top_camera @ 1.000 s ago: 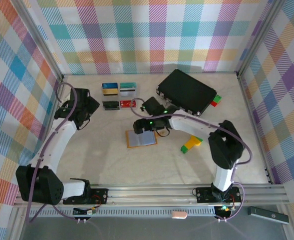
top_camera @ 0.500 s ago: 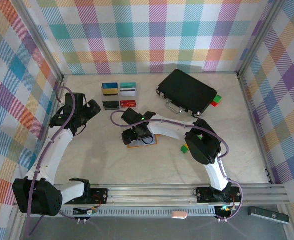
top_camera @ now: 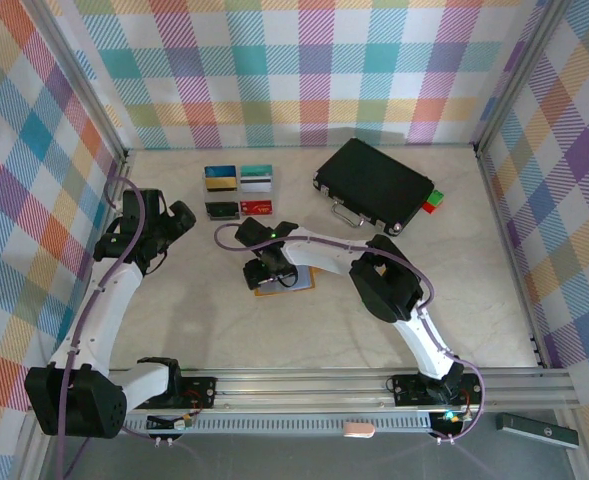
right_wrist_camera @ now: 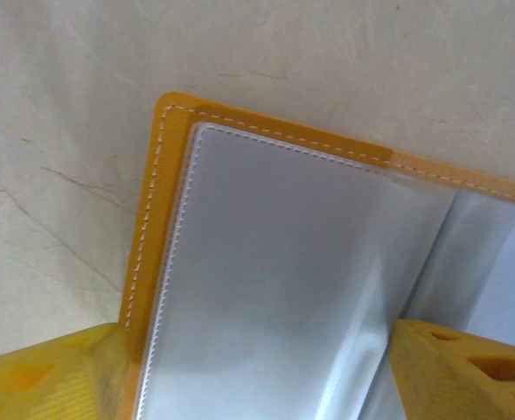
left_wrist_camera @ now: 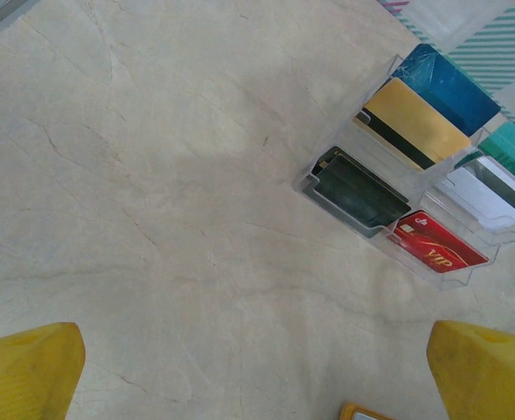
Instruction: Take the credit cards out of the card holder
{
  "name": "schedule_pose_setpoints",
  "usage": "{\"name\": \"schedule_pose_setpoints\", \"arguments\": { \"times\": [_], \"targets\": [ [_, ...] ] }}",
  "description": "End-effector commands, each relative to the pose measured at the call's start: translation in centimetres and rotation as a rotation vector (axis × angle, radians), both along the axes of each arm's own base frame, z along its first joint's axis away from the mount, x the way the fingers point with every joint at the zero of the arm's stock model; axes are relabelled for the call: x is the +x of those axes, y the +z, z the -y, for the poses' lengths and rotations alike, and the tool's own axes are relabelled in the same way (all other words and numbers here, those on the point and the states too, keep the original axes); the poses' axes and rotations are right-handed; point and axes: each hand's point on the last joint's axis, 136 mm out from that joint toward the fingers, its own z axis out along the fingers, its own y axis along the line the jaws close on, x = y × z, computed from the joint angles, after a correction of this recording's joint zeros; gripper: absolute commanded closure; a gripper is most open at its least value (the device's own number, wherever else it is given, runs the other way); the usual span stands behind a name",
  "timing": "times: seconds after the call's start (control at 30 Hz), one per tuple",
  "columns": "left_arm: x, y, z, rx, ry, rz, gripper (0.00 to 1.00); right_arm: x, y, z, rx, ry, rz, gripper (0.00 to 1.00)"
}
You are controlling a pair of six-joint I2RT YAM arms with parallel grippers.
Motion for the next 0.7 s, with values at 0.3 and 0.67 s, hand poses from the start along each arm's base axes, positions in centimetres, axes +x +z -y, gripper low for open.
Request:
{"name": "schedule_pose_setpoints", "arguments": {
  "times": [0.3, 0.67],
  "targets": [
    [0.0, 0.4, -0.8, 0.016, 0.018, 0.017, 0.00, -0.9, -3.1, 2.0, -0.121, -0.027, -0.051, 0.31],
    [0.0, 0.5, -0.9, 0.007, 0.029, 0.020, 0.00, -0.4, -3.4, 3.1, -0.055, -0.128, -0.097, 0.61]
  ]
}}
